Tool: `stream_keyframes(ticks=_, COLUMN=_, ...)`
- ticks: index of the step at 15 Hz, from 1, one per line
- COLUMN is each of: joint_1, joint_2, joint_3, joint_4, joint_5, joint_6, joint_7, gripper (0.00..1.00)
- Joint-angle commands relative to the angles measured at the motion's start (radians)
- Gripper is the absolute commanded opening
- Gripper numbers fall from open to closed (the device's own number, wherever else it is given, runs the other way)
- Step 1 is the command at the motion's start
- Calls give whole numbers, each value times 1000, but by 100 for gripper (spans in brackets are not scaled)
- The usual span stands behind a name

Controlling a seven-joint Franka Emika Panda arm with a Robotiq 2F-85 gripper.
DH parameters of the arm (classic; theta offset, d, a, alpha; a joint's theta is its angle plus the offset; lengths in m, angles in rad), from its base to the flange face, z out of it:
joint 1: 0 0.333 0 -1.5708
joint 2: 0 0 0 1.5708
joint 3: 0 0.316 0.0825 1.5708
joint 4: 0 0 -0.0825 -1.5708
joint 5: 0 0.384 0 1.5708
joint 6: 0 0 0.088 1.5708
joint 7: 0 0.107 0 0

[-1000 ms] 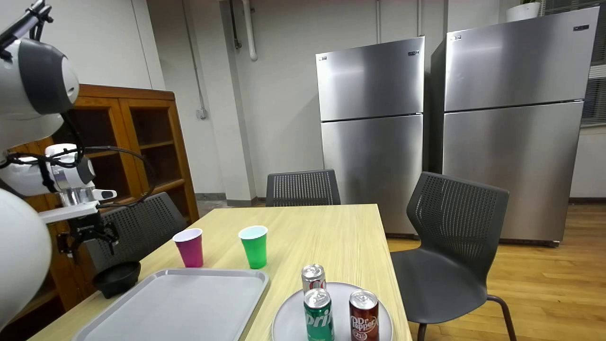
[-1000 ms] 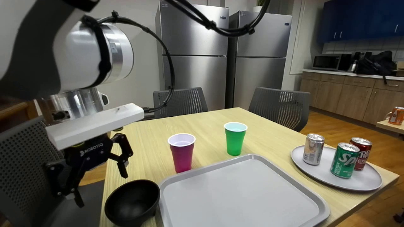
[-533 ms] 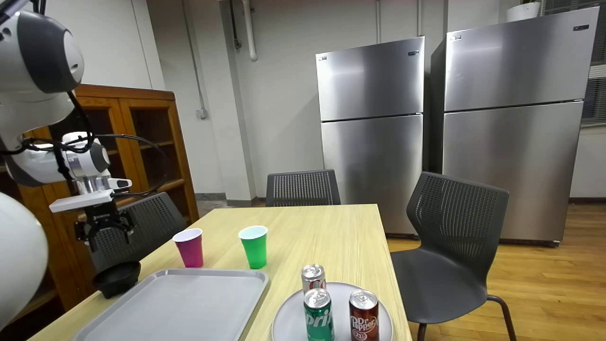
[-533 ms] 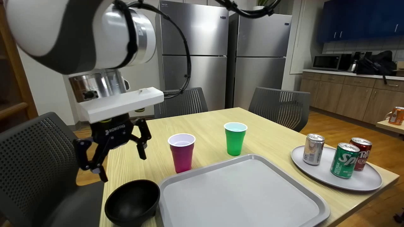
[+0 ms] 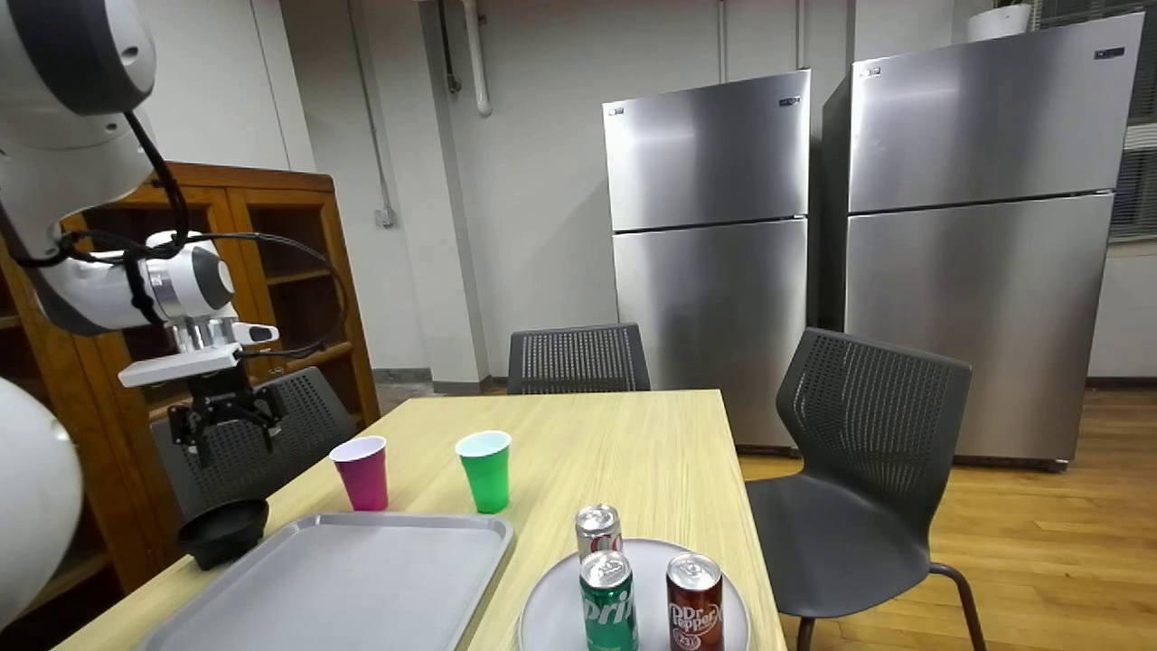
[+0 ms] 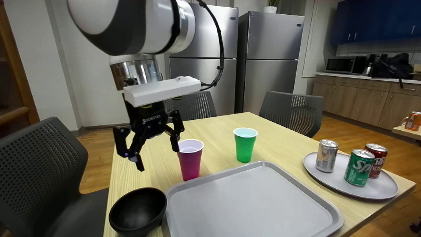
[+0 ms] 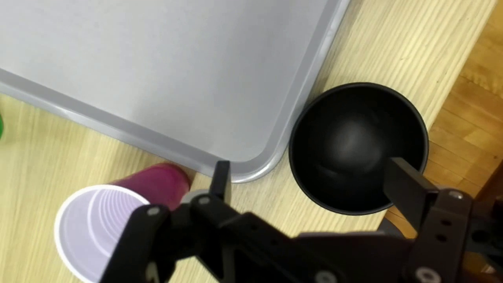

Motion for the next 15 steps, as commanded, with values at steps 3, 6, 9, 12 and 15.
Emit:
stream_keyframes(ticks=3, joint_1=-107, joint_2=-169, joint_3=35, joint_4=-206, joint_5=59, joint_6=64, joint_7=-24, gripper=100)
stream_keyframes(ticks=6, joint_1=-163, joint_2=-235, joint_3=39, joint_4=-292, joint_5=94, joint_6=83, joint_7=-57, gripper=100)
stream_keyframes(ticks=9, joint_1=-214, joint_2=-303, joint_3=31, joint_4=-387, joint_5=109, joint_6=121, joint_7=-100, gripper=100)
stream_keyframes(ticks=12, joint_1=-263, joint_2=-368, joint_3=19, joint_4=-476, joint_5=102, joint_6=173, joint_7=-126, gripper=100)
stream_keyframes(ticks=15, joint_1=-316, joint_2=-423, joint_3=1, joint_4=-550, joint_5=115, joint_6=211, joint_7=-146, gripper=100)
